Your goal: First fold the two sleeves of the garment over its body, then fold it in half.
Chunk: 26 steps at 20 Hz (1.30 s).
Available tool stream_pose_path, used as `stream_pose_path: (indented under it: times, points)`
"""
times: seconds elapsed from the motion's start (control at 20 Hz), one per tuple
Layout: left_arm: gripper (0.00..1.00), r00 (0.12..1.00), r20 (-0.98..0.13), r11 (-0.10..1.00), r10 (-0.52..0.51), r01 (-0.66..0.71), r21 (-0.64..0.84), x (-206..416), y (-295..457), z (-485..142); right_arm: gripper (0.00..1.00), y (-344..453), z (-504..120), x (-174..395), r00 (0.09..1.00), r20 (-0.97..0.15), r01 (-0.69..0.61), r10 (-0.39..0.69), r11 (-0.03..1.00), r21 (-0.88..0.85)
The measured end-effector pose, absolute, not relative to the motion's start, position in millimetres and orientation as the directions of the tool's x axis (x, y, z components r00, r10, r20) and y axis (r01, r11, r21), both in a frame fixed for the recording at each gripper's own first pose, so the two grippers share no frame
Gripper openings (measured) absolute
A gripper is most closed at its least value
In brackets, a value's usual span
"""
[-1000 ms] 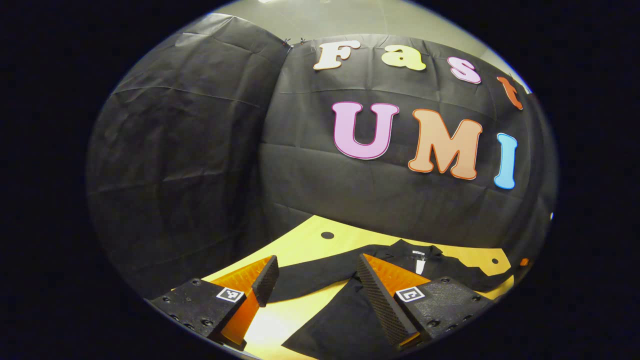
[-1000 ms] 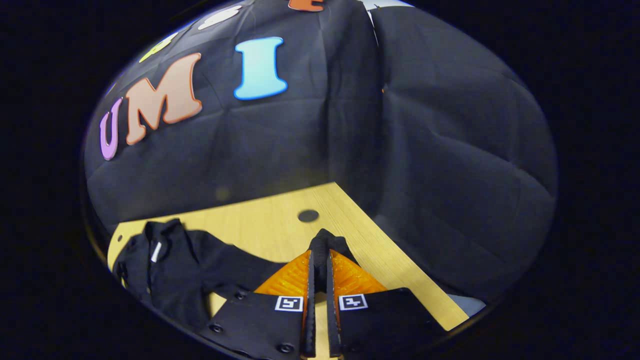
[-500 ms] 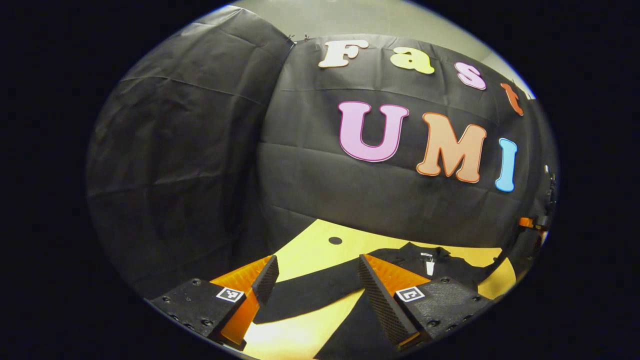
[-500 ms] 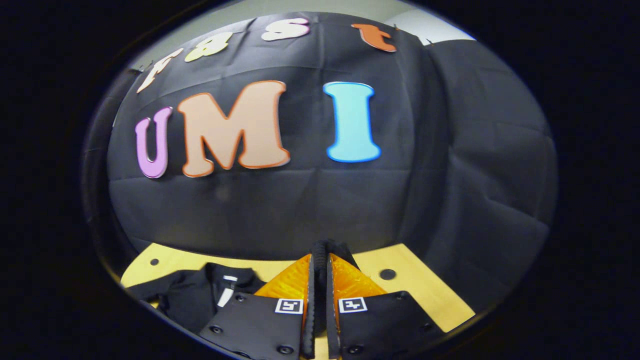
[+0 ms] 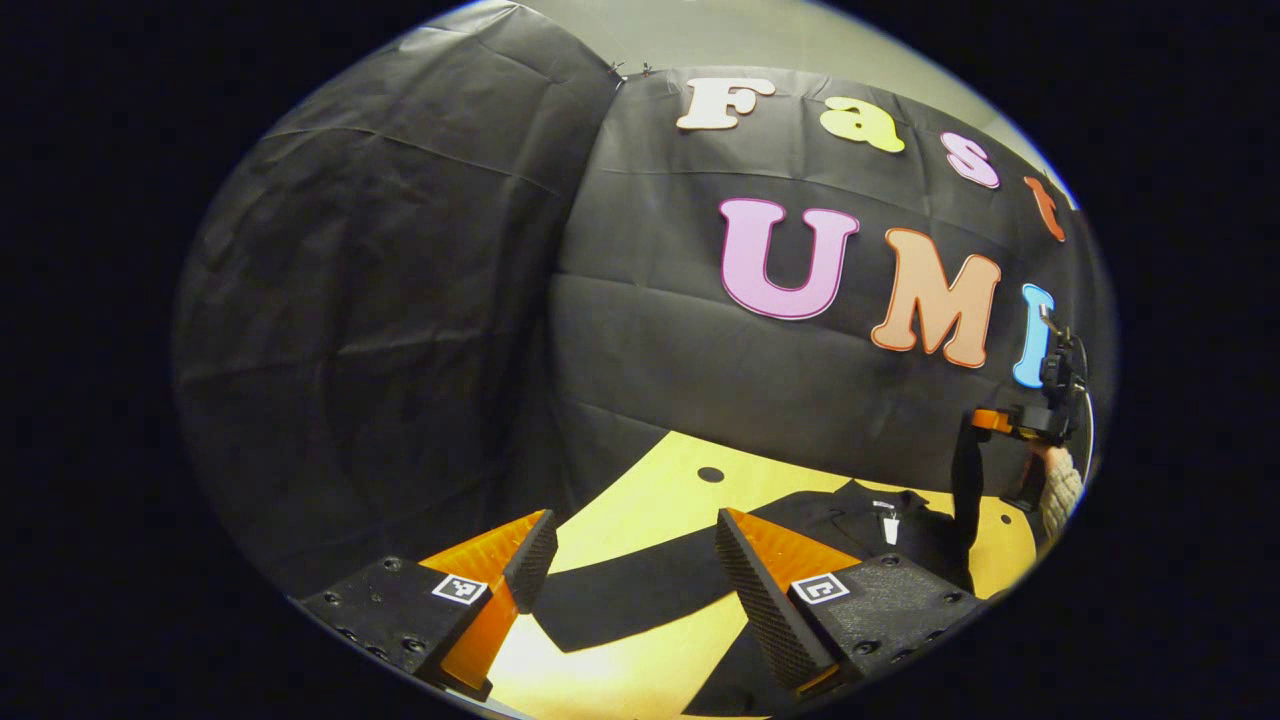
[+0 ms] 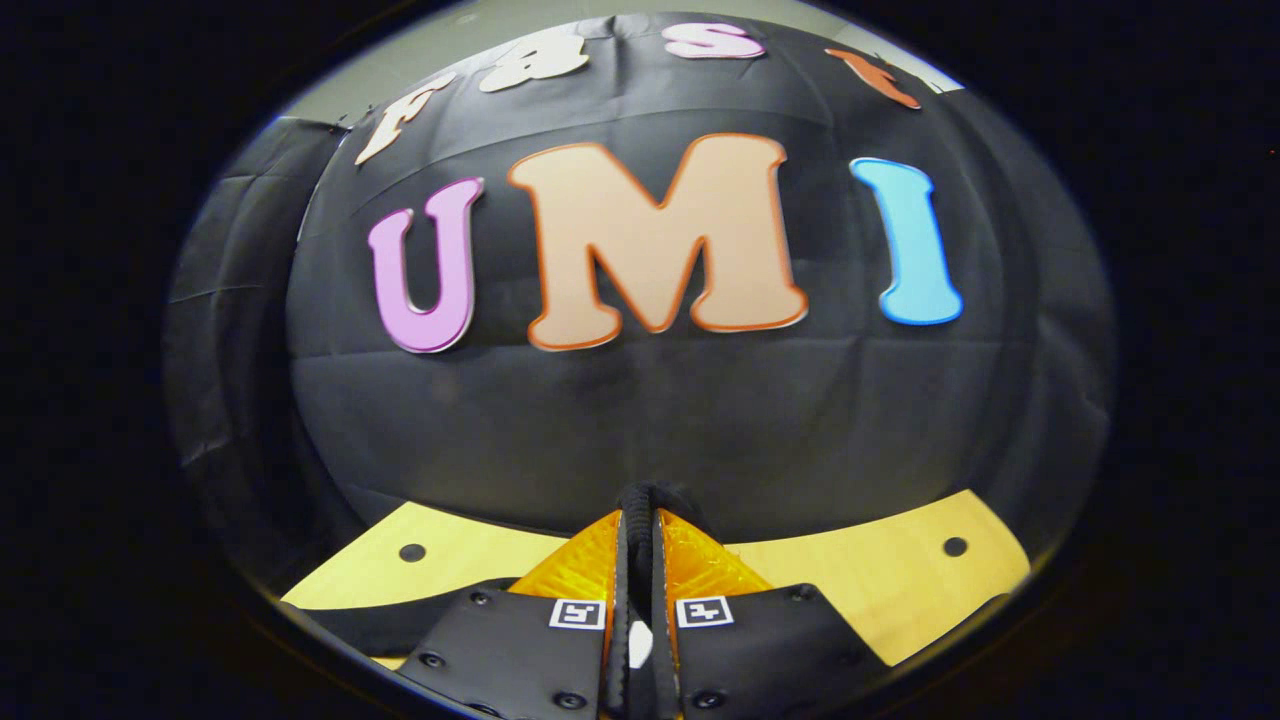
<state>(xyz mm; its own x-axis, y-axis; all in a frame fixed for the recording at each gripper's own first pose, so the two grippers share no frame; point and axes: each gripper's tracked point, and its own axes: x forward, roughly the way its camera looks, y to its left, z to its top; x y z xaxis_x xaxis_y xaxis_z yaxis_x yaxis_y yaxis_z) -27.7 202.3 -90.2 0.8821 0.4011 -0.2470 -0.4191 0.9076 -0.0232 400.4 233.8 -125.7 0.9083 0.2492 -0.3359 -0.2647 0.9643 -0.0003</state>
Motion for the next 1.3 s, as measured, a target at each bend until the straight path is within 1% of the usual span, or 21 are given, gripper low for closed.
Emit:
stream_pose_path:
  times: [0.05, 0.1, 0.2, 0.35, 0.55, 0.65, 0.8, 0.85, 0.95, 1.0, 1.1, 1.15, 1.2, 1.25, 1.3]
  points:
    - [0.94, 0.882, -0.245, 0.907, 0.403, -0.421, -0.023, -31, 205, -88, 0.12, 250, -137, 401, 0.900, -0.345, -0.289, 0.267, 0.957, -0.012]
    - [0.94, 0.883, -0.243, 0.907, 0.402, -0.420, -0.026, -34, 206, -86, 0.10, 265, -149, 400, 0.888, -0.362, -0.313, 0.285, 0.949, -0.021]
    - [0.94, 0.882, -0.242, 0.906, 0.405, -0.422, -0.022, -39, 209, -87, 0.11, 298, -171, 398, 0.861, -0.398, -0.353, 0.315, 0.935, -0.022]
    - [0.94, 0.873, -0.253, 0.901, 0.417, -0.434, -0.013, -46, 217, -90, 0.11, 328, -205, 390, 0.827, -0.441, -0.392, 0.348, 0.920, -0.010]
    - [0.94, 0.867, -0.269, 0.898, 0.419, -0.439, -0.016, -53, 224, -96, 0.13, 353, -237, 377, 0.787, -0.491, -0.425, 0.372, 0.905, 0.004]
    - [0.94, 0.864, -0.272, 0.895, 0.424, -0.445, -0.018, -55, 227, -96, 0.12, 364, -252, 368, 0.765, -0.517, -0.441, 0.384, 0.897, 0.014]
    - [0.94, 0.861, -0.276, 0.892, 0.428, -0.451, -0.022, -56, 230, -97, 0.16, 374, -271, 361, 0.723, -0.554, -0.475, 0.412, 0.879, 0.035]
    - [0.94, 0.861, -0.271, 0.892, 0.430, -0.452, -0.023, -55, 232, -97, 0.19, 378, -276, 358, 0.709, -0.564, -0.482, 0.424, 0.875, 0.052]
    - [0.94, 0.866, -0.267, 0.896, 0.422, -0.444, -0.024, -52, 230, -97, 0.52, 387, -275, 352, 0.679, -0.570, -0.493, 0.463, 0.863, 0.113]
    - [0.94, 0.868, -0.272, 0.899, 0.416, -0.438, -0.024, -50, 228, -99, 0.68, 389, -273, 354, 0.682, -0.565, -0.485, 0.464, 0.865, 0.125]
    - [0.94, 0.872, -0.275, 0.903, 0.405, -0.428, -0.027, -44, 225, -100, 1.00, 379, -261, 363, 0.716, -0.540, -0.469, 0.443, 0.878, 0.097]
    - [0.94, 0.876, -0.272, 0.907, 0.398, -0.421, -0.030, -41, 223, -102, 0.96, 377, -255, 363, 0.728, -0.533, -0.464, 0.432, 0.882, 0.081]
    - [0.94, 0.879, -0.272, 0.910, 0.391, -0.414, -0.031, -37, 221, -102, 0.94, 375, -249, 362, 0.733, -0.524, -0.466, 0.434, 0.882, 0.078]
    - [0.94, 0.881, -0.274, 0.913, 0.384, -0.408, -0.031, -34, 220, -106, 0.98, 372, -242, 361, 0.738, -0.516, -0.467, 0.435, 0.881, 0.075]
    - [0.94, 0.881, -0.284, 0.915, 0.377, -0.402, -0.031, -31, 217, -110, 0.98, 367, -233, 360, 0.744, -0.509, -0.467, 0.433, 0.882, 0.067]
